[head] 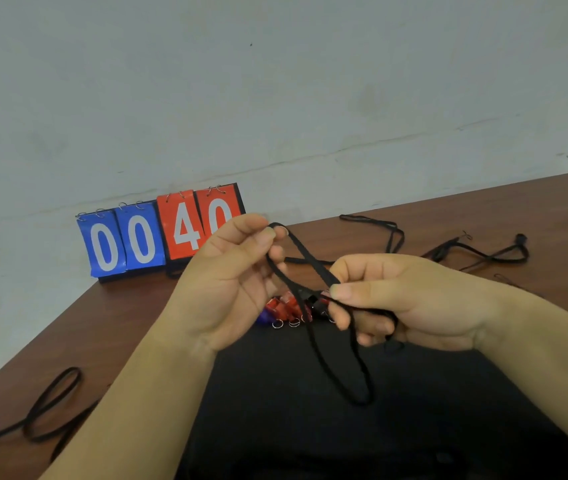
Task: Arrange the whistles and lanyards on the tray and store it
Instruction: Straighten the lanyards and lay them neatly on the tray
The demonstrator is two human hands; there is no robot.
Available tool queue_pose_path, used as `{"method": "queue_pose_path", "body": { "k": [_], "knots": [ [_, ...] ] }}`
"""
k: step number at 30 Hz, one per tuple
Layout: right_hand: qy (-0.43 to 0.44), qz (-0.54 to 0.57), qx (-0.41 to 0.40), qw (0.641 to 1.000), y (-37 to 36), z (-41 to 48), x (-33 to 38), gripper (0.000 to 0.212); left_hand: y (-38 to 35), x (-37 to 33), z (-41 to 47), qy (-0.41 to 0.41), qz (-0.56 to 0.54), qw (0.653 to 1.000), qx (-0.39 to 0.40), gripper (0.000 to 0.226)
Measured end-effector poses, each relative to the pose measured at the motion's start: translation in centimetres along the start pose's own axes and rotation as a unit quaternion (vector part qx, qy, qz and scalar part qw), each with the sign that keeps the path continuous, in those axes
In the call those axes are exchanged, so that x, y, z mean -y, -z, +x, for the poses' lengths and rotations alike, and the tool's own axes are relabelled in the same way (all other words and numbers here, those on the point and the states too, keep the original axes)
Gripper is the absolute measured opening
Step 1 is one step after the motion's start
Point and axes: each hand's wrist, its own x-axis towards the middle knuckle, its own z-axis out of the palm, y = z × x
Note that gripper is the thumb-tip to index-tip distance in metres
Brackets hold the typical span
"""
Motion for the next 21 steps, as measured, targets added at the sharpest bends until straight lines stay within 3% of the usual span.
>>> {"method": "queue_pose_path", "body": {
  "k": [6,12,21],
  "knots": [
    [-0.027,0.0,-0.065,0.998,2.3,-0.7,0.7,0.018,1.4,-0.3,0.4,0.009,0.084,0.995,-0.052,0.014],
    [-0.042,0.03,-0.118,0.992,3.7,-0.8,0.5,0.018,2.3,-0.2,0.6,0.025,0.162,0.98,-0.115,0.032],
    [-0.032,0.077,-0.156,0.984,4.1,-0.6,0.3,0.016,2.7,0.0,0.9,0.036,0.197,0.97,-0.137,0.022]
  ]
}}
